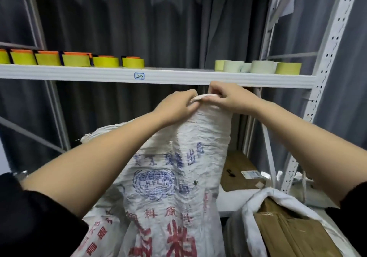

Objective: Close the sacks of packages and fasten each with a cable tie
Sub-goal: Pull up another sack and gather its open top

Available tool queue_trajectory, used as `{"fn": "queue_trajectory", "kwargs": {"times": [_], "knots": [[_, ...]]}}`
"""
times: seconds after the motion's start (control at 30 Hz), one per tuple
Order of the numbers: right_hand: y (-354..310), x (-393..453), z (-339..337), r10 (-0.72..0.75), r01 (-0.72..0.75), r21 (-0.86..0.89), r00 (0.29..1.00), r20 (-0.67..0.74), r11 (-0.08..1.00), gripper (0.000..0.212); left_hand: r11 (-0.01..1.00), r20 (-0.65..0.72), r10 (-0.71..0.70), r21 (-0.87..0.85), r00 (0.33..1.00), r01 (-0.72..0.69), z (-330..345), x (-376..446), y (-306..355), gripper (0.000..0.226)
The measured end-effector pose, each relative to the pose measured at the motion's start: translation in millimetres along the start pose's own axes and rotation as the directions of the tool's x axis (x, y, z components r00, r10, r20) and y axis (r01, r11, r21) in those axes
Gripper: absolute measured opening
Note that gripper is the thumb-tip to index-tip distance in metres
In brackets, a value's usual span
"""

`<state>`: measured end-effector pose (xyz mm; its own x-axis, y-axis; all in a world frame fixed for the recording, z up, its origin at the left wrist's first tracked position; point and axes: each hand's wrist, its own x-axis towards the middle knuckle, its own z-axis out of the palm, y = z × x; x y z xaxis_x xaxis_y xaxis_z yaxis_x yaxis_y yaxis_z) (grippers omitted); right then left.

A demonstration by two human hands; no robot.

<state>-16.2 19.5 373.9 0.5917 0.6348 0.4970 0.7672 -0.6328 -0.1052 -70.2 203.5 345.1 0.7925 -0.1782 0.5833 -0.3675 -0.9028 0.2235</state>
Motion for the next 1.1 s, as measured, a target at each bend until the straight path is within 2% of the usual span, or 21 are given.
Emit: {"fn": "queue_trajectory", "kwargs": {"times": [0.07,0.13,0.23,0.3,0.37,0.43,0.5,0.53,0.6,0.63,0.7,0.77,0.83,0.9,0.97,1.0,1.07,1.1], "knots": [[11,-9,-3,0.027,-0.015,-0.101,0.993,0.119,0.995,0.04,0.991,0.009,0.053,0.12,0.999,-0.054,-5,-5,-9,0.019],[22,-19,-3,0.014,0.016,-0.204,0.989,0.146,0.979,0.04,0.967,0.045,0.084,0.238,0.995,-0.092,-9,-12,-18,0.025],[35,-27,-6,-0.06,0.068,-0.367,0.998,0.033,0.928,0.038,0.942,0.071,0.121,0.305,0.99,-0.137,-14,-20,-23,0.036],[42,-31,-12,-0.199,0.143,-0.497,0.978,-0.061,0.856,0.042,0.953,0.053,0.118,0.276,0.992,-0.128,-14,-22,-22,0.036],[50,-34,-16,-0.336,0.238,-0.536,0.937,-0.091,0.81,0.044,0.953,0.039,0.116,0.279,0.993,-0.122,-14,-21,-17,0.033],[55,-37,-16,-0.399,0.272,-0.519,0.905,-0.148,0.81,0.034,0.951,-0.007,0.125,0.288,0.992,-0.117,-13,-19,-11,0.031],[53,-37,-11,-0.375,0.22,-0.484,0.892,-0.251,0.847,0.018,0.983,-0.059,0.073,0.174,0.996,-0.061,-14,-14,-3,0.026],[51,-35,-8,-0.336,0.186,-0.443,0.896,-0.288,0.877,0.017,1.0,-0.051,0.02,0.021,0.999,-0.019,-15,-9,2,0.02],[45,-32,-6,-0.215,0.104,-0.321,0.918,-0.333,0.941,0.022,0.928,0.05,-0.057,-0.367,0.997,0.071,-19,1,11,0.01],[41,-30,-8,-0.148,0.06,-0.261,0.932,-0.332,0.963,0.024,0.87,0.102,-0.068,-0.48,0.993,0.109,-22,4,14,0.011],[34,-24,-13,-0.092,0.02,-0.206,0.934,-0.344,0.978,0.022,0.855,0.142,-0.055,-0.504,0.988,0.12,-28,8,18,0.014],[26,-16,-19,-0.079,0.025,-0.159,0.935,-0.346,0.987,0.017,0.868,0.171,-0.038,-0.483,0.985,0.117,-32,11,21,0.032],[22,-9,-25,-0.036,0.019,-0.06,0.957,-0.289,0.998,0.015,0.914,0.143,0.016,-0.404,0.99,0.044,-34,15,22,0.037],[22,-9,-29,-0.035,0.023,-0.057,0.975,-0.22,0.998,0.021,0.997,0.029,0.064,-0.046,0.998,-0.063,-39,18,21,0.038],[23,-12,-28,-0.076,0.05,-0.14,0.979,-0.191,0.989,0.031,0.93,-0.109,0.142,0.355,0.984,-0.095,-43,18,19,0.035],[23,-14,-26,-0.094,0.063,-0.15,0.974,-0.207,0.987,0.032,0.895,-0.157,0.179,0.436,0.971,-0.095,-45,17,17,0.033],[21,-16,-21,-0.13,0.093,-0.136,0.947,-0.293,0.986,0.029,0.922,-0.216,0.163,0.382,0.963,-0.07,-45,16,17,0.031],[20,-15,-18,-0.149,0.107,-0.137,0.927,-0.346,0.985,0.027,0.963,-0.222,0.106,0.265,0.969,-0.044,-46,17,18,0.03]]}}
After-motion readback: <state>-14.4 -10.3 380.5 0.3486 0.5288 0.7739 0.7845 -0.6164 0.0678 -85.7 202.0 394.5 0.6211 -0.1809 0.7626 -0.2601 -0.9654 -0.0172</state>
